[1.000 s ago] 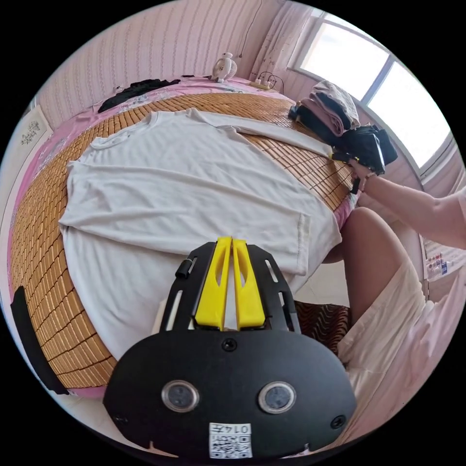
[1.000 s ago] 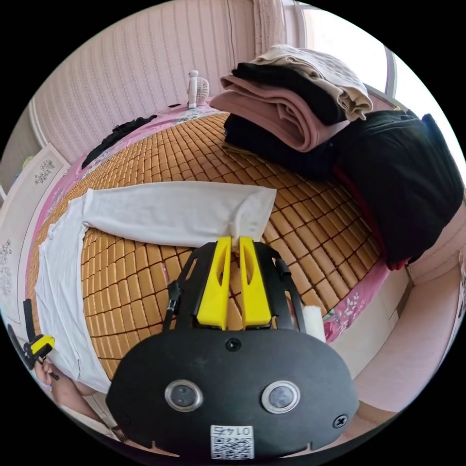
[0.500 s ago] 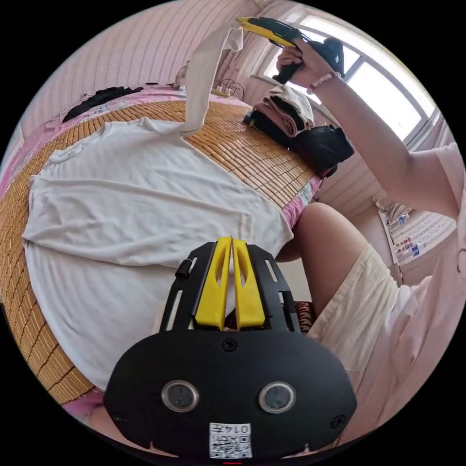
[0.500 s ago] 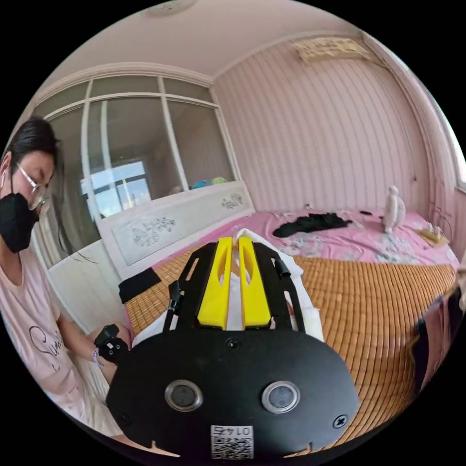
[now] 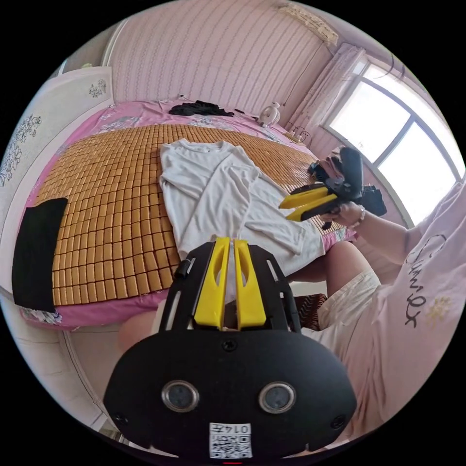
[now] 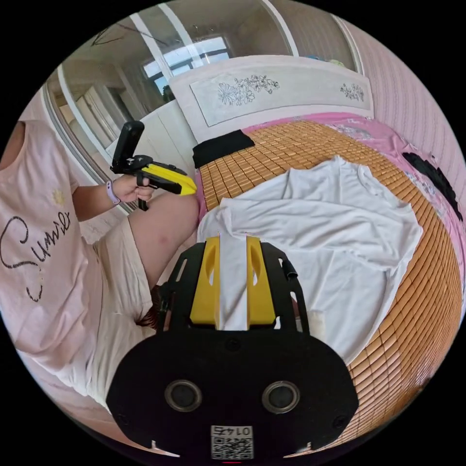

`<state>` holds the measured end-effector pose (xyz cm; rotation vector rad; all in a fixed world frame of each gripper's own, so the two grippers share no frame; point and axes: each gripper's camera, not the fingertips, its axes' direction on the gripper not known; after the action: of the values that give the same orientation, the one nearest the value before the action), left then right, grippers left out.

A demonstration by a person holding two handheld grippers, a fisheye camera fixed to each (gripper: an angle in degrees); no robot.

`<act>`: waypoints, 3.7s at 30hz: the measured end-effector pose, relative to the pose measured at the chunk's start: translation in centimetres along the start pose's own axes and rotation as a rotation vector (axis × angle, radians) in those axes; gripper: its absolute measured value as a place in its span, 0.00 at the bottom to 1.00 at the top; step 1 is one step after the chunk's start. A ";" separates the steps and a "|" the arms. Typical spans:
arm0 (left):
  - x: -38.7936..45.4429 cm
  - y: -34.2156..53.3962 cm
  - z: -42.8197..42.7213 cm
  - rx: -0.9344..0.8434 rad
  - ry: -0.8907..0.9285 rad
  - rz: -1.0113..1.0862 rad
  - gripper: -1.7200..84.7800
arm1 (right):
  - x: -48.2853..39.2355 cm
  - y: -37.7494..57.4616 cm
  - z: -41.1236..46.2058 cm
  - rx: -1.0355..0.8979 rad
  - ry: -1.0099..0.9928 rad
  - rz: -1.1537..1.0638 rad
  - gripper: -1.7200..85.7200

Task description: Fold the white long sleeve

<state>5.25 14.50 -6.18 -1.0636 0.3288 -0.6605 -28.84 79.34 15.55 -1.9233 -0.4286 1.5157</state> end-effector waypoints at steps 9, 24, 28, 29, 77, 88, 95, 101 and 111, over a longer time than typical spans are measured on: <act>-3.8 -7.4 3.6 0.013 0.008 0.057 0.08 | 6.5 -0.9 1.0 -0.078 0.505 0.150 0.11; -2.8 -36.5 24.5 -0.121 0.162 0.273 0.08 | 19.1 -0.8 5.9 -0.134 0.643 0.243 0.05; -1.9 -41.5 30.6 -0.157 0.108 0.244 0.12 | 20.8 1.4 3.6 -0.023 0.564 0.301 0.03; -1.9 -42.5 32.2 -0.188 0.099 0.220 0.12 | 21.0 1.7 3.4 -0.012 0.557 0.305 0.03; -25.3 -31.3 19.7 -0.148 -0.052 -0.106 0.04 | 44.9 -3.4 -1.8 0.057 0.536 0.637 0.03; -22.5 -31.5 11.7 0.139 -0.080 -0.081 0.02 | 41.6 -4.1 -11.5 0.382 0.538 0.594 0.02; -17.1 -22.2 2.6 0.142 0.021 0.163 0.03 | 29.6 3.5 -13.6 0.370 0.413 0.427 0.03; -13.5 -5.7 -0.8 -0.095 0.184 0.016 0.08 | 18.9 13.8 -9.6 0.167 0.114 0.571 0.08; -7.0 4.7 -4.3 -0.186 0.077 -0.032 0.08 | 10.1 13.0 -4.0 0.048 0.267 0.636 0.09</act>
<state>-0.88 17.53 -12.70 -1.2248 0.4471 -0.7108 -23.92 74.75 0.04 -2.3060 0.3723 1.5739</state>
